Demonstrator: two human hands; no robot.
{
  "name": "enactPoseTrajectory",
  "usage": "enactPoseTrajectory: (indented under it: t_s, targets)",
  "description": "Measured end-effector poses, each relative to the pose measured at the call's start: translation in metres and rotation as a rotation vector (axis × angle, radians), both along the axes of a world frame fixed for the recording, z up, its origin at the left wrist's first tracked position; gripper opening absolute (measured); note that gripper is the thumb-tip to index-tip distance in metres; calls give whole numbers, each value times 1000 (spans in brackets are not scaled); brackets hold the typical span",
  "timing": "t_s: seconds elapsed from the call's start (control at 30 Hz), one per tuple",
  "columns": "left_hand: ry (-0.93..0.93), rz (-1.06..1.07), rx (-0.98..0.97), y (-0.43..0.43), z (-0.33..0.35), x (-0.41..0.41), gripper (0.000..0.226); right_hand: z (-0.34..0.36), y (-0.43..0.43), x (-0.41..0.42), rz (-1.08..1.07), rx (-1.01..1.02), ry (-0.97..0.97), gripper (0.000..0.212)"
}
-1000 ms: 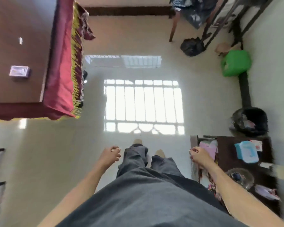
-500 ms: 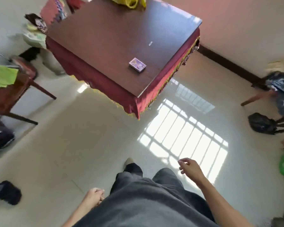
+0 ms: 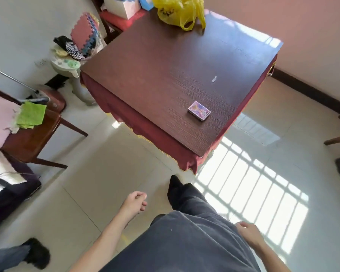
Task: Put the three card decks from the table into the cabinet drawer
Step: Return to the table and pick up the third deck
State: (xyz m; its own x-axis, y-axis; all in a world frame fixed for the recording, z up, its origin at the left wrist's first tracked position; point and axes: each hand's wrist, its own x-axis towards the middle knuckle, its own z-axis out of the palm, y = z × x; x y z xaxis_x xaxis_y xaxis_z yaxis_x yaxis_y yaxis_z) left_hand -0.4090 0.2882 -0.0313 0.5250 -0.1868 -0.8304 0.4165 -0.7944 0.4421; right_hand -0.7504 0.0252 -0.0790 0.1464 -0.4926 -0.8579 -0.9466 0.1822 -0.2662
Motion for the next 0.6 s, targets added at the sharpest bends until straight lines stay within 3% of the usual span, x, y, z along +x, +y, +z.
enactPoseTrajectory:
  t_s: [0.37, 0.5, 0.6]
  targets:
    - [64, -182, 178, -9, -23, 157, 12, 53, -81, 244, -197, -176, -303, 20]
    - [53, -334, 182, -45, -30, 222, 15, 65, -93, 309, -156, -285, -284, 19]
    - [53, -415, 130, -80, -27, 259, 14, 69, -109, 350, -90, -437, -194, 31]
